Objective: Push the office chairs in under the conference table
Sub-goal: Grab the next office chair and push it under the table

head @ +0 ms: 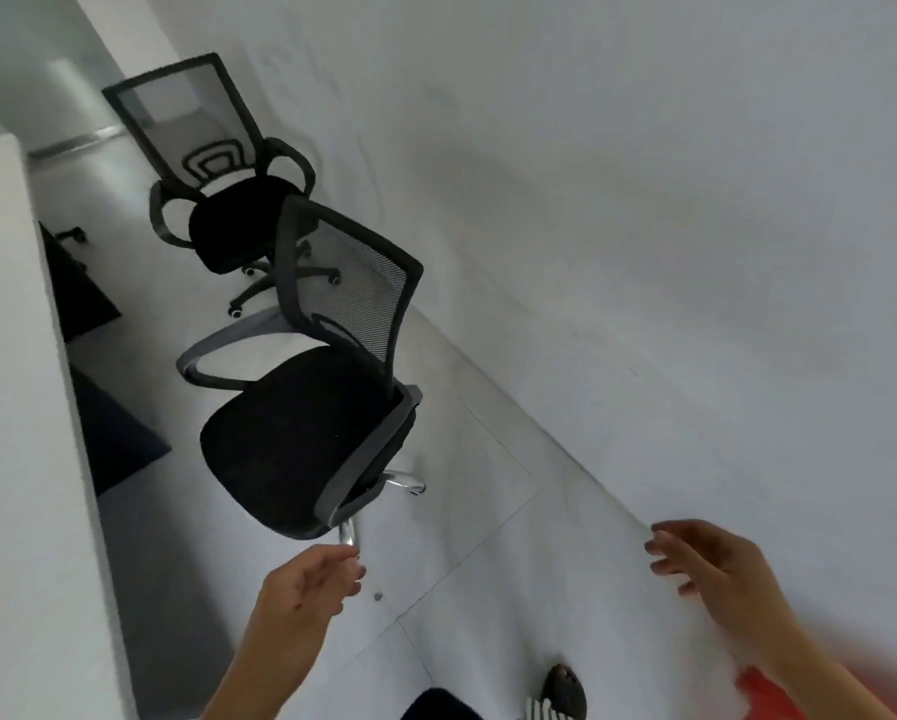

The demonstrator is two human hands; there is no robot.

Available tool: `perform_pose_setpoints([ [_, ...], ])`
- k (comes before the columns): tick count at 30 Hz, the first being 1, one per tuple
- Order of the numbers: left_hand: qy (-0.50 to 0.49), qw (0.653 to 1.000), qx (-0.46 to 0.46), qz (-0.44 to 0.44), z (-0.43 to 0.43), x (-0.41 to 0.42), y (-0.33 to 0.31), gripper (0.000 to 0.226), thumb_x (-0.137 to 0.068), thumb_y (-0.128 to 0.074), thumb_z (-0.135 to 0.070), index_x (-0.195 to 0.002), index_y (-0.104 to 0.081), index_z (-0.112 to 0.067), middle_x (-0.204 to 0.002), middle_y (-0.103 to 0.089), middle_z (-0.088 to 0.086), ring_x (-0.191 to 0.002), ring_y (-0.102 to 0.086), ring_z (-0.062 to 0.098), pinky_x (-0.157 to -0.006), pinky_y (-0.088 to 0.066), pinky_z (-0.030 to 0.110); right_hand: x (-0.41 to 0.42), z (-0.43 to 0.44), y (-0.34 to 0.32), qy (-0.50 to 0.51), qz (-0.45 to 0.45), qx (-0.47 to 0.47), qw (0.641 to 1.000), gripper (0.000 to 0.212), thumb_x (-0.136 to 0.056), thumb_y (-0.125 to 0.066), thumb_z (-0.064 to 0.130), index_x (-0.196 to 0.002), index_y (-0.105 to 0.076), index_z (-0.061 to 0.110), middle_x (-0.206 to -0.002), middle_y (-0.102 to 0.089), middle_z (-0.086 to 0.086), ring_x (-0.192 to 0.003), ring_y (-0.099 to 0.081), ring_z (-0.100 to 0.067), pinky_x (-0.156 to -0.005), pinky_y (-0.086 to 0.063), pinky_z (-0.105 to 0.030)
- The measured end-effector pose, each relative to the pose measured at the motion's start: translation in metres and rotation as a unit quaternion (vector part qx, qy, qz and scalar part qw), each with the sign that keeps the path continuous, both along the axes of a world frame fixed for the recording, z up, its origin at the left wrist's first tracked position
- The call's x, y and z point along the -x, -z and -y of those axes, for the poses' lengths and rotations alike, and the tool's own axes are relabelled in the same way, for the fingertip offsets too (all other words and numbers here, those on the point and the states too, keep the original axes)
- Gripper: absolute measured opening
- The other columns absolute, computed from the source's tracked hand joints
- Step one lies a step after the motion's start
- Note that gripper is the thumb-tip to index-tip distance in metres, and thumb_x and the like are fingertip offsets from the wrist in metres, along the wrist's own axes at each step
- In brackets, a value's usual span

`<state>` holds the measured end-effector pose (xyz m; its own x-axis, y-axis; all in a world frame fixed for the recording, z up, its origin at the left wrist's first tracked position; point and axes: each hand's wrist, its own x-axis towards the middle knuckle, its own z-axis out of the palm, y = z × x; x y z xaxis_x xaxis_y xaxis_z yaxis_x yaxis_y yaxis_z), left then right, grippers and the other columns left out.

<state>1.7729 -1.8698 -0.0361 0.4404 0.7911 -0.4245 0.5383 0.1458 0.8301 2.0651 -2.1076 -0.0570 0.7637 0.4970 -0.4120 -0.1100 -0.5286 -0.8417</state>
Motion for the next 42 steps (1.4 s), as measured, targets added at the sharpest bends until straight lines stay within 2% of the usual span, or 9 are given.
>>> perform_pose_setpoints([
  [8,-0.109,0.993,0.039,-0.004,-0.076,-0.036,0.018,0.012,-0.090,-0.057,-0.013,-0.089,-0.069,-0.016,-0.079,-0.075,0.005,-0.083,-0.069,0.025,-0.075,-0.053,0.035,-0.081,-0.155,-0.003,-0.112,0.016,0.002,0.994,0.009,-0.089,-0.062,0.014,-0.090,-0.071,0.017,-0.078,-0.076,0.003,-0.067,-0.071,-0.009,-0.062,-0.050,-0.031],
  [17,-0.040,0.998,-0.037,0.019,-0.262,-0.130,-0.003,0.013,-0.092,-0.056,-0.022,-0.095,-0.067,-0.029,-0.088,-0.075,-0.004,-0.083,-0.069,0.002,-0.072,-0.053,0.021,-0.137,-0.325,-0.025,-0.123,0.046,-0.014,0.991,0.010,-0.088,-0.062,0.014,-0.090,-0.071,0.017,-0.079,-0.076,0.004,-0.069,-0.072,-0.010,-0.064,-0.052,-0.033],
  [24,-0.021,0.998,-0.050,0.019,-0.359,-0.205,-0.008,0.013,-0.090,-0.057,-0.028,-0.102,-0.063,-0.029,-0.094,-0.071,-0.005,-0.089,-0.067,0.005,-0.084,-0.054,0.026,-0.183,-0.433,-0.035,-0.130,0.046,-0.039,0.990,0.010,-0.089,-0.061,0.013,-0.093,-0.071,0.015,-0.081,-0.076,0.003,-0.072,-0.072,-0.013,-0.065,-0.052,-0.034],
  [26,-0.023,0.999,-0.040,0.011,-0.374,-0.228,0.000,0.021,-0.089,-0.058,-0.031,-0.109,-0.061,-0.026,-0.097,-0.068,-0.005,-0.092,-0.064,0.007,-0.087,-0.054,0.029,-0.201,-0.464,-0.033,-0.146,0.045,-0.040,0.987,0.011,-0.090,-0.060,0.014,-0.094,-0.070,0.016,-0.082,-0.076,0.004,-0.073,-0.072,-0.012,-0.066,-0.053,-0.033],
  [30,-0.039,0.999,-0.026,-0.012,-0.400,-0.280,0.018,0.046,-0.088,-0.058,-0.040,-0.128,-0.050,-0.021,-0.116,-0.060,-0.008,-0.103,-0.058,0.005,-0.086,-0.047,0.020,-0.240,-0.541,-0.025,-0.186,0.035,-0.054,0.980,0.011,-0.090,-0.060,0.017,-0.095,-0.070,0.018,-0.083,-0.076,0.004,-0.073,-0.072,-0.012,-0.067,-0.054,-0.033],
  [33,-0.066,0.997,-0.004,-0.037,-0.413,-0.322,0.032,0.072,-0.083,-0.059,-0.051,-0.142,-0.033,-0.019,-0.143,-0.041,-0.005,-0.127,-0.044,0.012,-0.106,-0.039,0.032,-0.268,-0.604,-0.019,-0.221,0.018,-0.073,0.972,0.011,-0.090,-0.061,0.018,-0.096,-0.070,0.016,-0.082,-0.076,0.001,-0.073,-0.073,-0.014,-0.065,-0.054,-0.032],
  [36,-0.099,0.991,0.031,-0.080,-0.420,-0.359,0.044,0.095,-0.075,-0.061,-0.061,-0.148,-0.016,-0.021,-0.154,-0.023,-0.002,-0.139,-0.031,0.018,-0.113,-0.032,0.044,-0.287,-0.668,-0.016,-0.260,-0.006,-0.088,0.962,0.013,-0.091,-0.060,0.017,-0.098,-0.069,0.011,-0.084,-0.075,-0.004,-0.069,-0.072,-0.012,-0.064,-0.053,-0.032],
  [39,-0.102,0.979,0.026,-0.175,-0.421,-0.381,0.056,0.102,-0.073,-0.063,-0.060,-0.149,-0.005,-0.025,-0.158,-0.010,-0.001,-0.143,-0.020,0.022,-0.112,-0.031,0.051,-0.292,-0.725,-0.015,-0.299,-0.028,-0.096,0.949,0.013,-0.091,-0.058,0.016,-0.098,-0.068,0.010,-0.085,-0.074,-0.004,-0.064,-0.070,-0.007,-0.062,-0.052,-0.028],
  [42,-0.125,0.971,0.042,-0.201,-0.420,-0.385,0.061,0.101,-0.072,-0.066,-0.049,-0.148,-0.001,-0.030,-0.159,-0.007,-0.007,-0.143,-0.019,0.021,-0.111,-0.032,0.050,-0.285,-0.766,-0.012,-0.347,-0.050,-0.094,0.932,0.015,-0.091,-0.059,0.019,-0.100,-0.068,0.011,-0.085,-0.074,-0.004,-0.063,-0.070,-0.006,-0.061,-0.051,-0.026],
])
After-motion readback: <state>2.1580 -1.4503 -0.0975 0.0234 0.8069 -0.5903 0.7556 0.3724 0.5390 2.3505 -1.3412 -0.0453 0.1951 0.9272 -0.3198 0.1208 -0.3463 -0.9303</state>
